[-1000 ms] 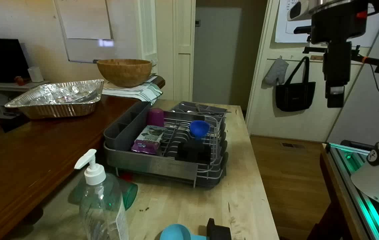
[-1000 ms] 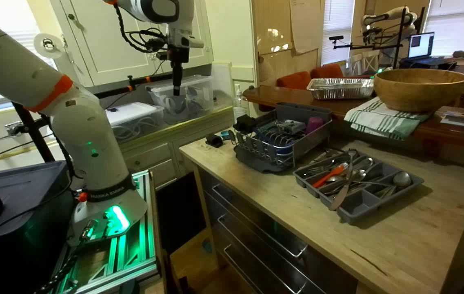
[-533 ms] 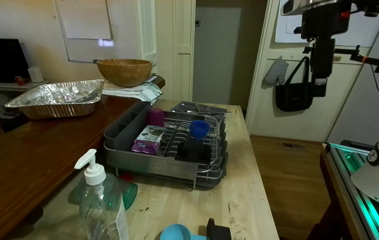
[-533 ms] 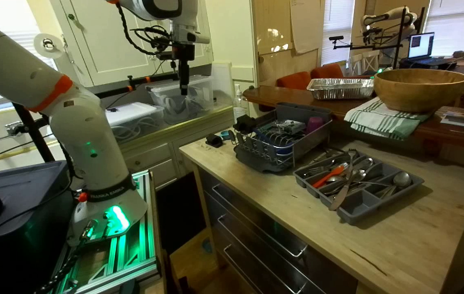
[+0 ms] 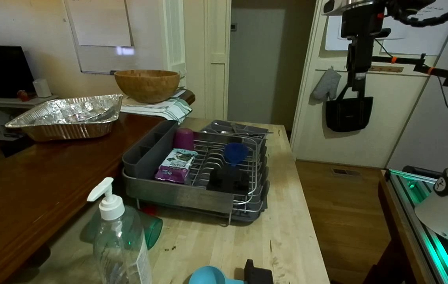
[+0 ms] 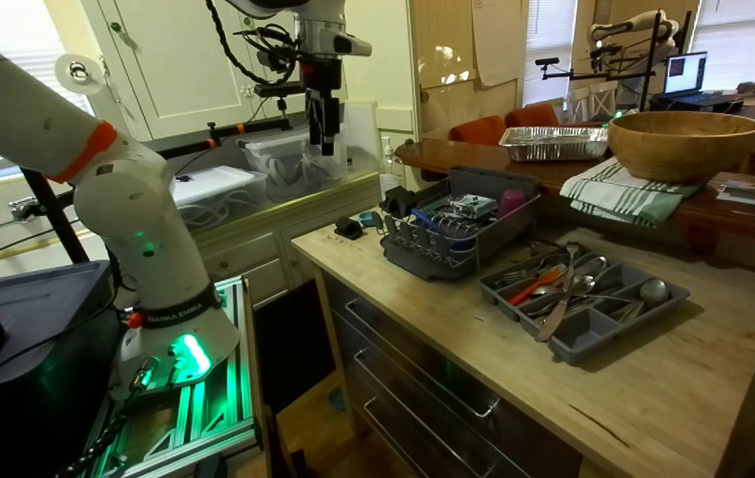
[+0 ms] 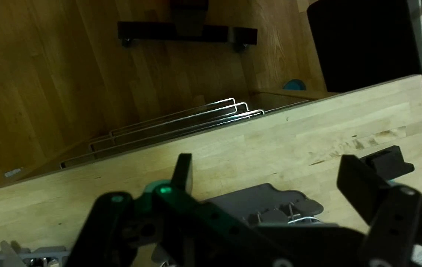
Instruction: Remove the silver knife from the utensil holder and put it in the drying rack
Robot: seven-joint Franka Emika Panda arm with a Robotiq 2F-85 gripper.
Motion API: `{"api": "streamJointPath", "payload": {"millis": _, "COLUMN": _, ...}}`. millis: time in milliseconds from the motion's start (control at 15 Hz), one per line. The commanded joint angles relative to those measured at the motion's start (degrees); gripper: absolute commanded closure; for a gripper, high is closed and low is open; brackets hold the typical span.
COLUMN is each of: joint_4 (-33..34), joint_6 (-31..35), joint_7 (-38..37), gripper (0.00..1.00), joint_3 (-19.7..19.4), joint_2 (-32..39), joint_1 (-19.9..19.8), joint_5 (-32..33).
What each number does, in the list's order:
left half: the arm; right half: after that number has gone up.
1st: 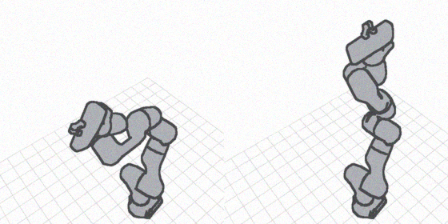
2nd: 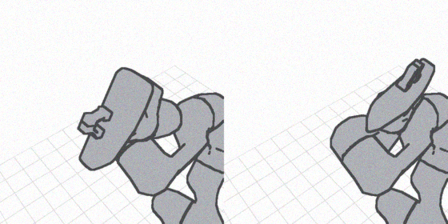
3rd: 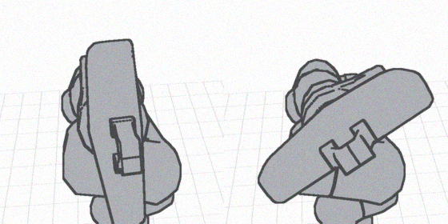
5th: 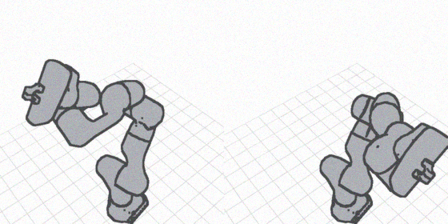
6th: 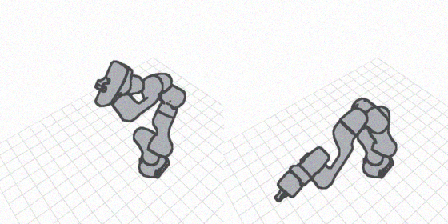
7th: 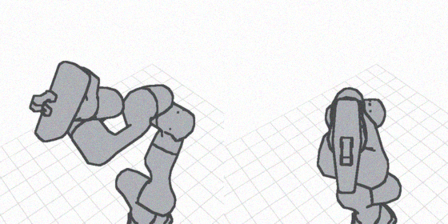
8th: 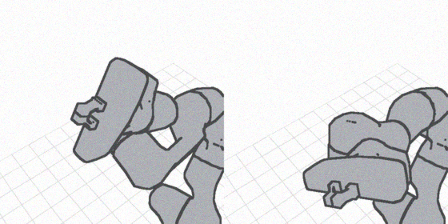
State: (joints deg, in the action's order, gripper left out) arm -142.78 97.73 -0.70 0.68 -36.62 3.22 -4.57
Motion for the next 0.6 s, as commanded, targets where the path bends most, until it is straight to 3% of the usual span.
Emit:
{"api": "streamJointPath", "payload": {"millis": 0, "joint_4": 0.1, "joint_6": -0.1, "joint_7": 0.2, "gripper": 0.0, "joint_3": 0.3, "joint_2": 0.1, "joint_1": -0.6, "joint_5": -0.2}}
{"api": "streamJointPath", "payload": {"millis": 267, "joint_4": 0.1, "joint_6": -0.1, "joint_7": -0.3, "gripper": 0.0, "joint_3": 1.7, "joint_2": 0.1, "joint_1": -0.1, "joint_5": -0.1}}
{"api": "streamJointPath", "payload": {"millis": 533, "joint_4": 0.5, "joint_6": 0.3, "joint_7": 7.2, "gripper": 0.0, "joint_3": -2.9, "joint_2": 2.4, "joint_1": -2.3, "joint_5": 4.0}}
